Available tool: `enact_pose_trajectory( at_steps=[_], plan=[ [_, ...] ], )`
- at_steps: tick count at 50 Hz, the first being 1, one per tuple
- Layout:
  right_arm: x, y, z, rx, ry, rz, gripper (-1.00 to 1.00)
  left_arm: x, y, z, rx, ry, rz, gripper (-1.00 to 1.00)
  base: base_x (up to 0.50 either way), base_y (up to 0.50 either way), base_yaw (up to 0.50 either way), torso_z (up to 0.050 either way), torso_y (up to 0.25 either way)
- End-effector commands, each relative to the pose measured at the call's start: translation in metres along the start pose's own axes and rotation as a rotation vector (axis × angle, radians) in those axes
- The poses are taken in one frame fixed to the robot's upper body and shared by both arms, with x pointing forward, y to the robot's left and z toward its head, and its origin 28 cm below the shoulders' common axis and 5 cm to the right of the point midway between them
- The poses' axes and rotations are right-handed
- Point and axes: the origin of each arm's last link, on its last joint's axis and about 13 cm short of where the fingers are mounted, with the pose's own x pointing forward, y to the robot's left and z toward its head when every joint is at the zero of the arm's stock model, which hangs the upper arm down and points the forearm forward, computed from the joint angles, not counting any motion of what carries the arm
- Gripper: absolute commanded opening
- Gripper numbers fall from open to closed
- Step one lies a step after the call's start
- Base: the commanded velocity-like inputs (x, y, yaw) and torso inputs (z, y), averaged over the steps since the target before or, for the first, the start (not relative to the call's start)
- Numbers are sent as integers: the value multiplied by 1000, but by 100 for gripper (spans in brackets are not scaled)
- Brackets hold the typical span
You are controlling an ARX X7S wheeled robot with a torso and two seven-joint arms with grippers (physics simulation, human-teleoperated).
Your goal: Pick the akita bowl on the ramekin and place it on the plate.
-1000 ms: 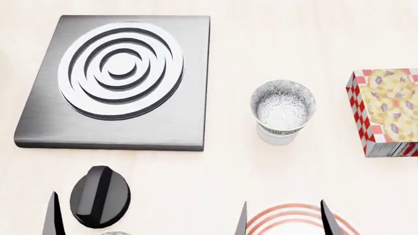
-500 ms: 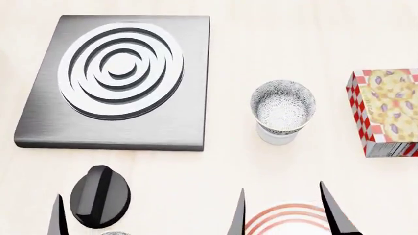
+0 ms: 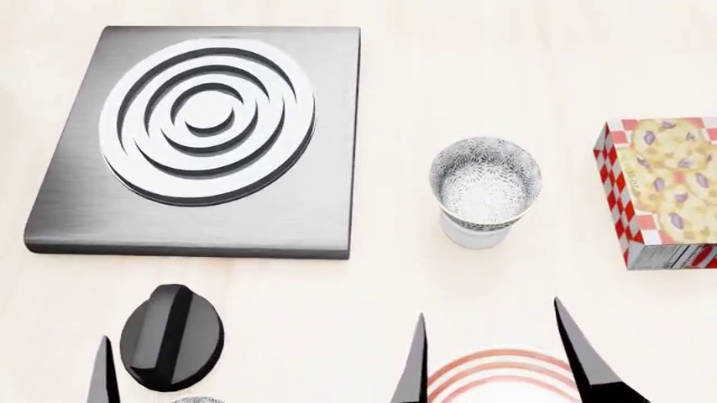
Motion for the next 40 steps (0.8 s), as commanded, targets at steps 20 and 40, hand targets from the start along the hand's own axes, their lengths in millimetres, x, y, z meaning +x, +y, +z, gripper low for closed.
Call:
enact_pose_trajectory(
  at_steps=[20,40],
  plan=[
    [98,-62,65,-328,149,309,100,1,-3,-5,1,39,-20,100,0,0,0,0,0],
    [163,-85,59,-420,504,520,100,2,-1,-7,-10,48,-20,100,0,0,0,0,0]
  ],
)
